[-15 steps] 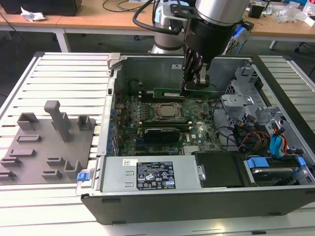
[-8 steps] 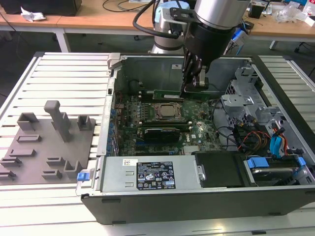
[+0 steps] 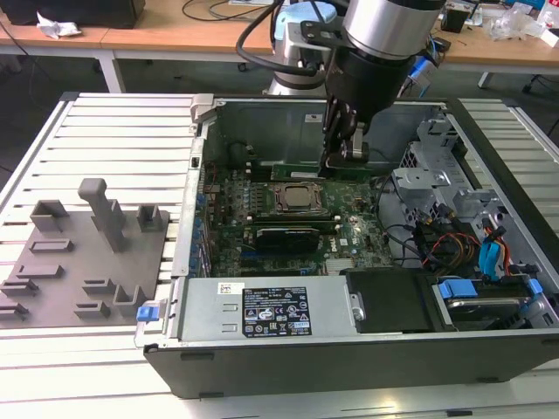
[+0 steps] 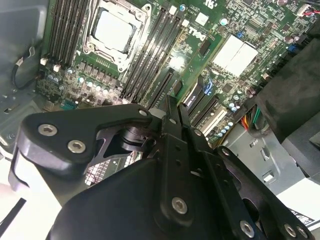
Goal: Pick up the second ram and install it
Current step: 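Insert the second ram into the second slot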
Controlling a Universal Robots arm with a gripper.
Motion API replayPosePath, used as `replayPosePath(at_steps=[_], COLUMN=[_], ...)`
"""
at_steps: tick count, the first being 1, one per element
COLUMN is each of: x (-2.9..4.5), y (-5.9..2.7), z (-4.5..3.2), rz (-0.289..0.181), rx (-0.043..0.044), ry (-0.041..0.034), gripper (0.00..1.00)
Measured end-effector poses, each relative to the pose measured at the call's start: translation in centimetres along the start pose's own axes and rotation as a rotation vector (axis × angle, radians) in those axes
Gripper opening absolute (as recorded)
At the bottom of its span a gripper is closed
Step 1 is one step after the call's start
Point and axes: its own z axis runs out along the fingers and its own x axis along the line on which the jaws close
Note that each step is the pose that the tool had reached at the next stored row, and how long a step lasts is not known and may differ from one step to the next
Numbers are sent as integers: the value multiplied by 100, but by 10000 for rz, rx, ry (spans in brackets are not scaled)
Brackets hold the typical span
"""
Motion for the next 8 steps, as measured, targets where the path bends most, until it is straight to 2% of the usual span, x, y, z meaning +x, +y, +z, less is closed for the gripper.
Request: replayPosePath(at_steps=[6, 8], x=[-4, -34], y=[2, 13], z=[31, 44], rz=[3, 1], rx=[1, 0], ry=[-1, 0], gripper=[13, 13])
